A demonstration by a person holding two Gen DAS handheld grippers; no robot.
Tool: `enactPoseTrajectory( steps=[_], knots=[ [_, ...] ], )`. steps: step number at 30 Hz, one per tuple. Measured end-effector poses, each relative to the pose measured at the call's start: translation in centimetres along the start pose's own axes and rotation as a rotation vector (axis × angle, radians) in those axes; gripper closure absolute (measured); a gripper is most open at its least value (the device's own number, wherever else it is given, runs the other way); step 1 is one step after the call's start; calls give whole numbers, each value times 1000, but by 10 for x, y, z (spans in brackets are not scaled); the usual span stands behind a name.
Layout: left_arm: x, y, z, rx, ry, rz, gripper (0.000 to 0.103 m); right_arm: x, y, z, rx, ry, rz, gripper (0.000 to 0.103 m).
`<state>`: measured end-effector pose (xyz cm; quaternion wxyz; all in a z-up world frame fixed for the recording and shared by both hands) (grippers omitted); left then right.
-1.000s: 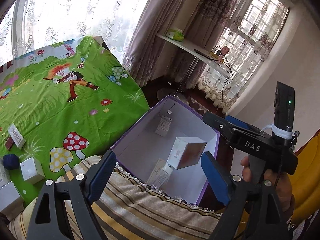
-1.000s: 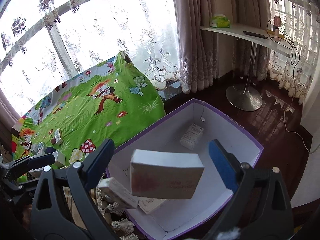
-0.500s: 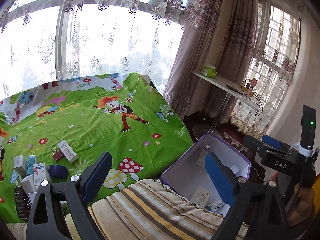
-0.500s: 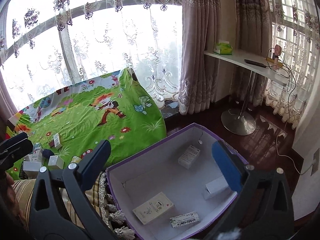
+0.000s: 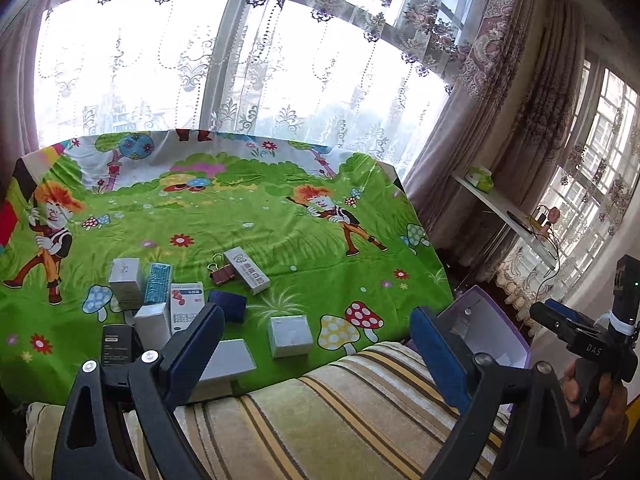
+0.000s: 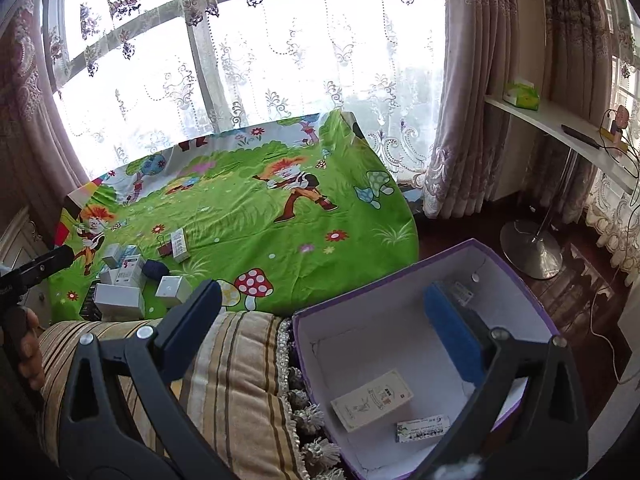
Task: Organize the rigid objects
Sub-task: 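Move both grippers back over the boxes on the bed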
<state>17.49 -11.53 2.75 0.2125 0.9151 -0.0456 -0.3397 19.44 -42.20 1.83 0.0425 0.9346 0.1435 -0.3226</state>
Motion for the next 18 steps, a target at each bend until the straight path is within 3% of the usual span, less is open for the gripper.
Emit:
enactPoseTrajectory(
  steps=[13,18],
  knots=[
    [-20,-123,-13,-267,-13,-122,8,26,-77,-6,-55,-80,-160,1],
    [-20,-152,-8,-304,-48,-168,12,39,-109,-6,-62,-121,-247,1]
  ],
)
Point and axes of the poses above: each gripper's, at about its wrist camera, not at the fingertips, and x roughly the way its jaws point, y to its right, z to its underside, the point moved 10 cm from there along x, roughly the way its jaws point, and after that the axes turned 10 degrees about -x, right-handed, at the moved point
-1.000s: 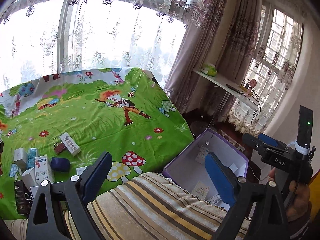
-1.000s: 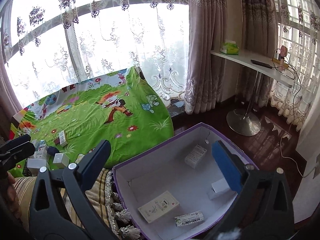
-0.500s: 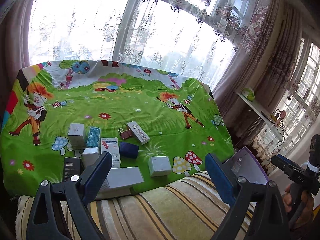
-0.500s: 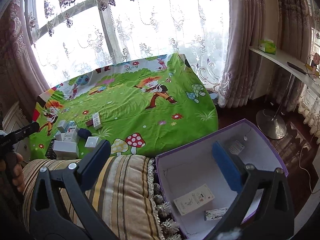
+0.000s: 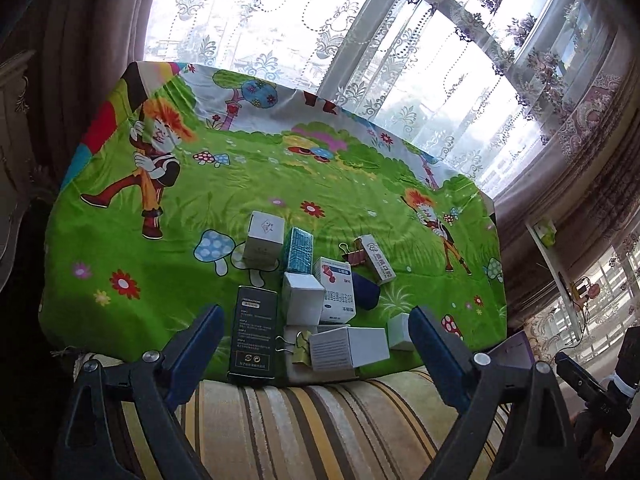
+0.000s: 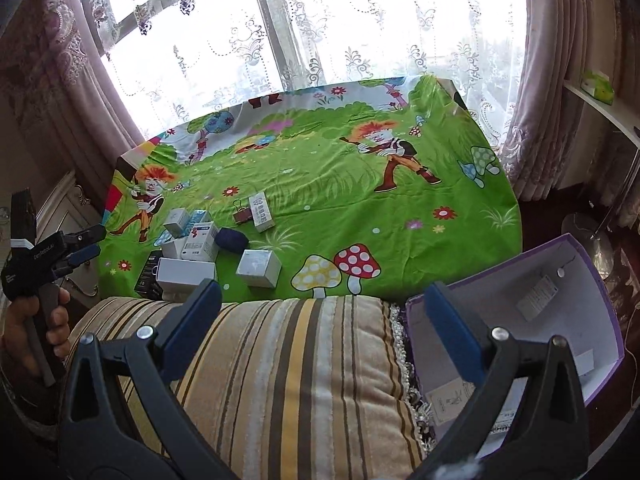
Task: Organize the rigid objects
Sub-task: 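Move both grippers back over the boxes on the bed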
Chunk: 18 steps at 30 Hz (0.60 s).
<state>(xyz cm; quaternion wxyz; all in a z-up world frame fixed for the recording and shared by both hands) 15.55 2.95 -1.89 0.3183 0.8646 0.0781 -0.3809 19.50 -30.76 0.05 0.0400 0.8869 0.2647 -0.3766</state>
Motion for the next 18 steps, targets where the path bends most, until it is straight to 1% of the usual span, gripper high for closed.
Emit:
enactPoseTrajectory(
  steps=[5,9,12,16,18],
  knots=[
    [18,-19,9,6,-85,-64,18,20,-25,-1,-9,-43,-63,1],
    [35,-29,24,44,-160,-120,23,37,-45,-1,-20,-82,-114,1],
    [45,-33,32,59,-209,-141,26,51,-59,-1,-27,-121,-161,1],
    [54,-41,38,112,-237,-206,29,71,-81,-1,-41,-178,-220,1],
    [57,-46,39,117,-247,-222,32,82,-89,0,-48,-210,-237,1]
  ],
)
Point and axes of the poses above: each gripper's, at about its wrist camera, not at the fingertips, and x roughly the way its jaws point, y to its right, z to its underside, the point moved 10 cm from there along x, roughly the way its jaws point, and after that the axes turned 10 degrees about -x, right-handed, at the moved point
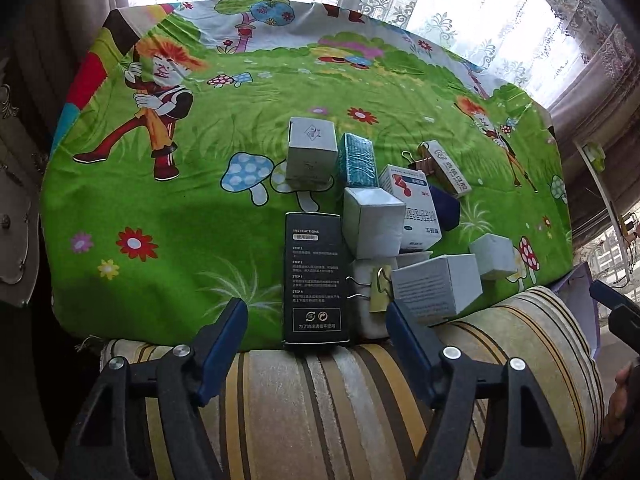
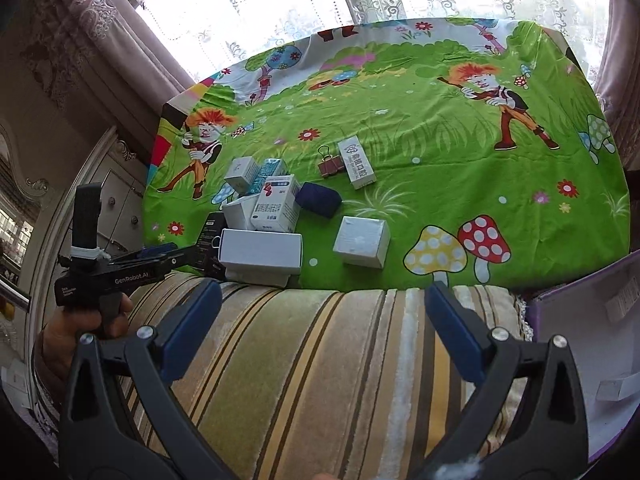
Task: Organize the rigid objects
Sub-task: 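Move both grippers back over the boxes on the bed, then grasp the black instruction card with the left gripper while the right gripper grasps a white box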
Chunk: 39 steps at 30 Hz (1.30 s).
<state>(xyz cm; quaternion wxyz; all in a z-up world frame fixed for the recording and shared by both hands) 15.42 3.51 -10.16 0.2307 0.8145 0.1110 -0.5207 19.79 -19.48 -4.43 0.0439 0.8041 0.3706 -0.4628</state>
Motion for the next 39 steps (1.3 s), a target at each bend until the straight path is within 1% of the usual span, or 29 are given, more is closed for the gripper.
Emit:
enactPoseTrajectory(
  steps=[5,10,13,14,15,22,31,39],
  knots=[
    [9,-2,4,11,-30,-6,33,31,-17,-6,-7,-64,-82,1],
    [19,0,9,30,-62,-14,42,62,-26,-11,16,-130,-144,1],
    [25,-1,11,30,-81,-12,53,78,-33,-13,30,-174,-181,1],
    [27,-1,12,30,-88,-9,59,82,-35,-13,34,-186,-192,1],
    [29,-1,13,28,-94,-8,60,85,-38,-14,34,-196,-200,1],
    [29,-1,14,40,-89,-8,61,104,-41,-18,32,-224,-197,0],
    [29,-1,14,38,-88,3,61,125,-47,-17,1,-271,-186,0],
    [29,-1,14,38,-87,6,61,140,-46,-12,6,-300,-172,0]
  ],
)
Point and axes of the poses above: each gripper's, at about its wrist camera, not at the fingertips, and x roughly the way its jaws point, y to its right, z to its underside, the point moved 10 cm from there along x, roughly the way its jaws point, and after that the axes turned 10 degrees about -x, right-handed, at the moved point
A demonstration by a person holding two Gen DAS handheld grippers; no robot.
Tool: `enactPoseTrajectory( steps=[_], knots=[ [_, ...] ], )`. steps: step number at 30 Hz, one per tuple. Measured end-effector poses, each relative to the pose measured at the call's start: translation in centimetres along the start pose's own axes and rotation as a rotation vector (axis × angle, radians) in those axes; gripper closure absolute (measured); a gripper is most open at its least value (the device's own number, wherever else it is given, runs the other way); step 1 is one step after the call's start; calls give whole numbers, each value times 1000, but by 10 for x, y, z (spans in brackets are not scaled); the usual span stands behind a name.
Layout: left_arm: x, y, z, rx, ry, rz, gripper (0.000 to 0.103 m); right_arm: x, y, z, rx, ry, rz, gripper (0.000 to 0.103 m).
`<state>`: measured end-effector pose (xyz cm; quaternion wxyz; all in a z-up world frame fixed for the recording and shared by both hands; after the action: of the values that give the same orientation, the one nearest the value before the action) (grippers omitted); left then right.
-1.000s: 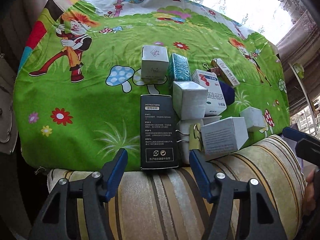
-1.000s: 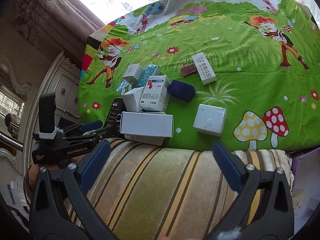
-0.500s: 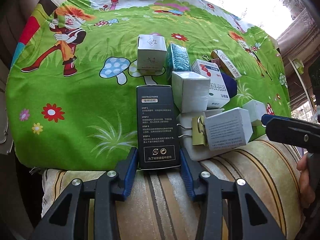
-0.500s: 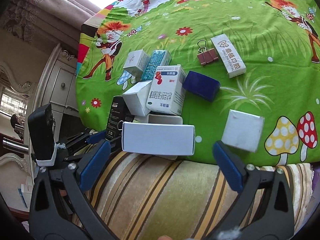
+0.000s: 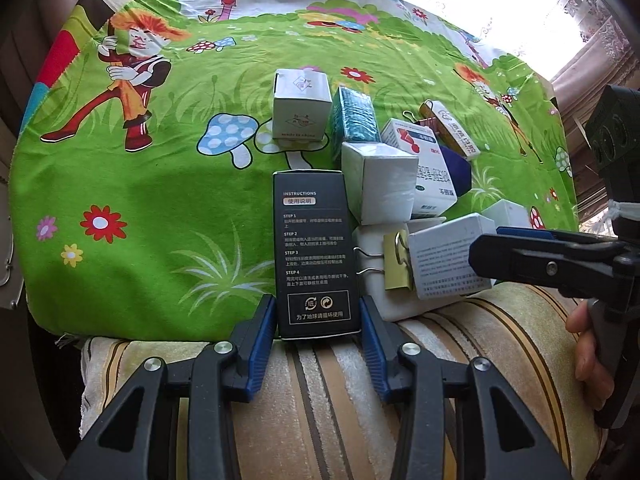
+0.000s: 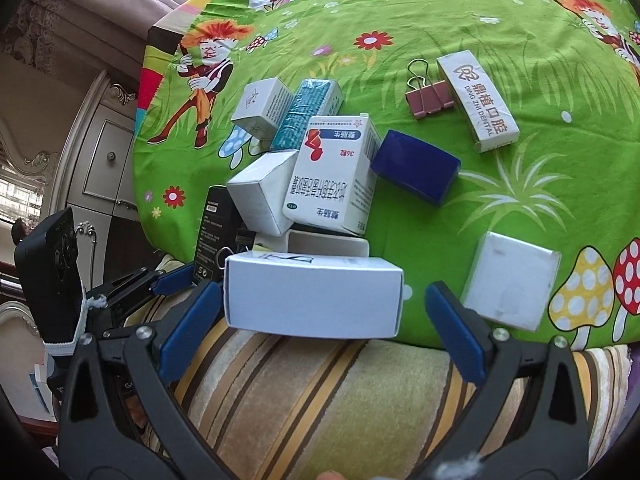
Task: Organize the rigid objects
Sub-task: 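Grasp the black instruction card with the left gripper while the right gripper grasps a white box, then release the black card and white box into the purple-rimmed box with both grippers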
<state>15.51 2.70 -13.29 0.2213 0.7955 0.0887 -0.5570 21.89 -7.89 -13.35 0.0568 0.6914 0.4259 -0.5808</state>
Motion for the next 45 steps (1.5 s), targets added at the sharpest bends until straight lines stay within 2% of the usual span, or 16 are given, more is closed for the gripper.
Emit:
enactPoseTrajectory(
  steps=[9,12,18,27,33,38,45],
  knots=[
    [0,0,0,-2,2,1,61,8,-3,0,-14,-11,-7,1],
    [-1,0,0,-7,6,3,61,9,-6,1,-15,-11,-38,14],
    [-7,-3,0,-31,26,0,62,2,-3,3,3,18,-48,15],
    [-26,-18,-6,-108,105,-22,62,-27,-9,-1,-28,121,-52,15],
    [-59,-18,-16,-125,232,-36,63,-57,-6,2,-47,207,-20,15],
    [-83,0,-21,-97,301,-5,63,-88,-1,11,-62,276,25,15],
    [-92,54,-7,-19,287,99,63,-131,17,37,-32,353,93,15]
  ],
)
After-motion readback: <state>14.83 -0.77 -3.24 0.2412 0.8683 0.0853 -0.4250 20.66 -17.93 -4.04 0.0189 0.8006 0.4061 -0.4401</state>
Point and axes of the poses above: each gripper's, at about its wrist camera, not at the fingertips, and x roughly the way its jaws point, y to its right, z to its underside, the point moved 10 cm from there along x, roughly the way its jaws point, and after that the axes turned 10 degrees about -x, right-handed, at the moved point
